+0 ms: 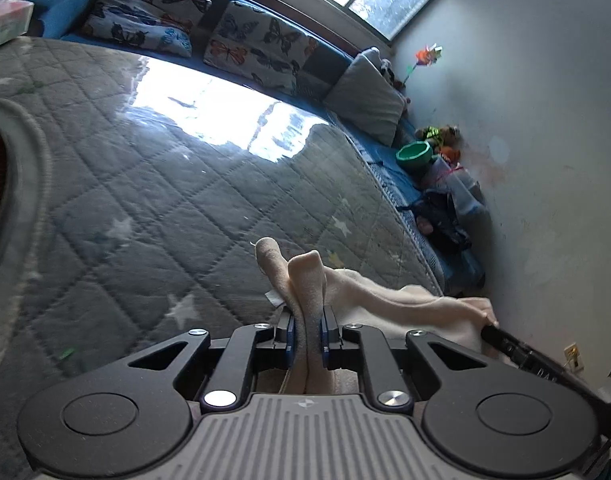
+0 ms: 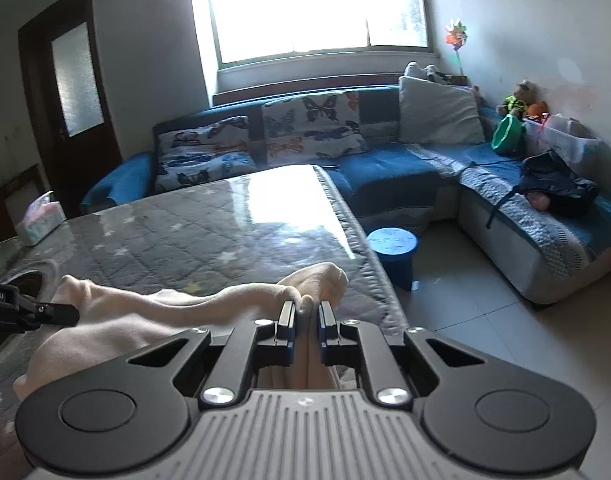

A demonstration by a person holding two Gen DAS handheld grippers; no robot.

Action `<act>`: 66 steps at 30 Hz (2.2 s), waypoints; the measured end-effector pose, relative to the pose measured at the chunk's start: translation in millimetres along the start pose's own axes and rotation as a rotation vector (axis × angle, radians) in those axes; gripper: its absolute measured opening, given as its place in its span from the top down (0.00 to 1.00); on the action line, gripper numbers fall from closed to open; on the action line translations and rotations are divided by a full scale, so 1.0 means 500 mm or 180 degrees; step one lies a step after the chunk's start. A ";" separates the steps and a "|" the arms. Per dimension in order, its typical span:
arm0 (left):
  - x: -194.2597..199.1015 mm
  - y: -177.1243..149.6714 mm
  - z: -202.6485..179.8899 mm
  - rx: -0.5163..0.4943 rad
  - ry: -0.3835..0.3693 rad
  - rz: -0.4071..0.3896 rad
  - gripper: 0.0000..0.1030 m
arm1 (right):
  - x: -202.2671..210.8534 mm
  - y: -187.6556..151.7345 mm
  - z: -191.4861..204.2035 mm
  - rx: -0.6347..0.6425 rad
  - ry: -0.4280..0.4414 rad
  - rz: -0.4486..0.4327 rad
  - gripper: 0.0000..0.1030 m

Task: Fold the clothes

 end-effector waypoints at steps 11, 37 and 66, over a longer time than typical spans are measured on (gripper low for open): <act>-0.028 -0.006 0.004 -0.0125 0.0100 0.0101 0.86 | -0.062 -0.028 -0.030 -0.0137 -0.0148 0.0245 0.90; 0.030 0.006 -0.029 -0.0387 0.0100 -0.0060 0.67 | -0.030 -0.012 0.008 0.0076 -0.0059 0.0189 0.83; -0.060 -0.003 -0.087 -0.0657 0.0055 0.0092 0.70 | -0.078 -0.022 0.092 0.0244 0.0127 0.0237 0.71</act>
Point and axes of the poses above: each gripper's, at about its wrist camera, not at the fingertips, and x roughly against the way its jaws point, z to its left, y to its top, the point moved 1 cm from there along -x, roughly the way its jaws point, and after that the axes turned 7 degrees about z, right-handed, at the moved point
